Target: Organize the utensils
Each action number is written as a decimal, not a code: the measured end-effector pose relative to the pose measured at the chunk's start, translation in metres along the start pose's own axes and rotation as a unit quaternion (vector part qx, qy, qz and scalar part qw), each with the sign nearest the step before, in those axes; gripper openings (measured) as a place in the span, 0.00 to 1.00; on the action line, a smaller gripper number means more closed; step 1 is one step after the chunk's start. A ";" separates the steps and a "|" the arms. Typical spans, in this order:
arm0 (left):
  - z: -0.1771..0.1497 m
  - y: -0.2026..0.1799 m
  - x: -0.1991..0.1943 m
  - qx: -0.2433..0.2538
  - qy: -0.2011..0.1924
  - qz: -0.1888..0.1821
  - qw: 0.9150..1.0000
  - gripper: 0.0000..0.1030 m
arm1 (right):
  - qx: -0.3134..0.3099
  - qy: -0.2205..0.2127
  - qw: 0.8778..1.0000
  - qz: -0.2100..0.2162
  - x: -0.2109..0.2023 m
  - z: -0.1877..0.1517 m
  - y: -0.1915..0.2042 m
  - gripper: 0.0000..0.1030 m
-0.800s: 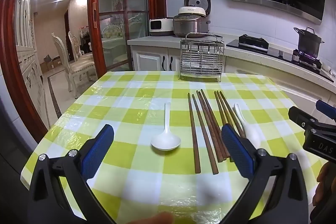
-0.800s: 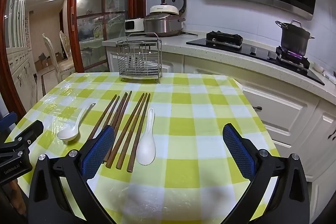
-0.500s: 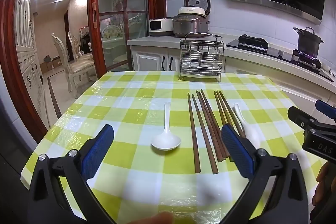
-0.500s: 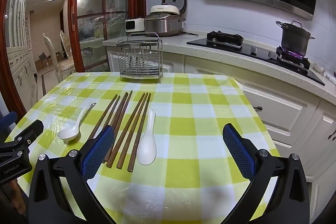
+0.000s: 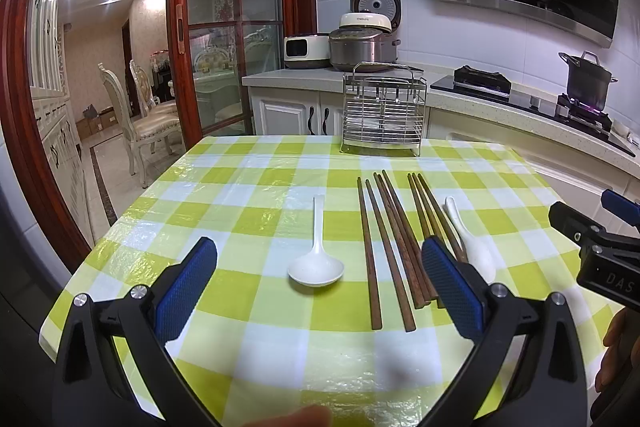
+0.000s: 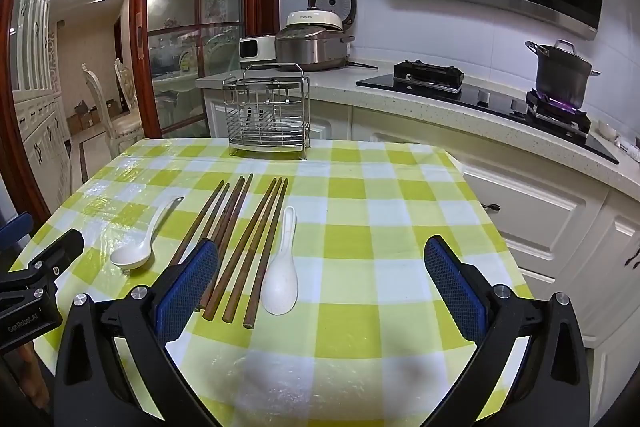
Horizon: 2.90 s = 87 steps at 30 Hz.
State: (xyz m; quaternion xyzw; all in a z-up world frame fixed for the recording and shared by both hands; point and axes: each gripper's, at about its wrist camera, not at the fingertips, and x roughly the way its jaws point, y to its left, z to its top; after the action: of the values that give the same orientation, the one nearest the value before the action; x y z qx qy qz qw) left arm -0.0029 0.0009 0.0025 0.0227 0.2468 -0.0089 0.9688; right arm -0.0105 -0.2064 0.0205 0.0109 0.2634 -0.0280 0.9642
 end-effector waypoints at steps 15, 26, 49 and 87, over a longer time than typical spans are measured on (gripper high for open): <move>-0.001 -0.001 0.000 -0.001 0.000 0.000 1.000 0.96 | 0.000 -0.001 1.000 0.000 -0.001 0.000 0.000 0.94; -0.001 0.000 0.001 -0.001 0.000 0.000 1.000 0.96 | 0.000 -0.001 1.000 0.000 -0.001 0.000 -0.001 0.94; -0.001 0.000 0.001 0.000 0.001 -0.001 1.000 0.96 | 0.000 -0.001 1.000 0.000 -0.002 0.001 0.001 0.94; 0.007 0.028 0.055 -0.006 0.068 -0.016 0.998 0.96 | 0.018 0.148 0.987 0.059 0.071 0.000 -0.004 0.94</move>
State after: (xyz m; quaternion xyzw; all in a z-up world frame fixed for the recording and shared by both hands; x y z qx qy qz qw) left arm 0.0501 0.0277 -0.0166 0.0134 0.3121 -0.0213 0.9497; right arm 0.0506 -0.2140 -0.0154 0.0474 0.4015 0.0265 0.9143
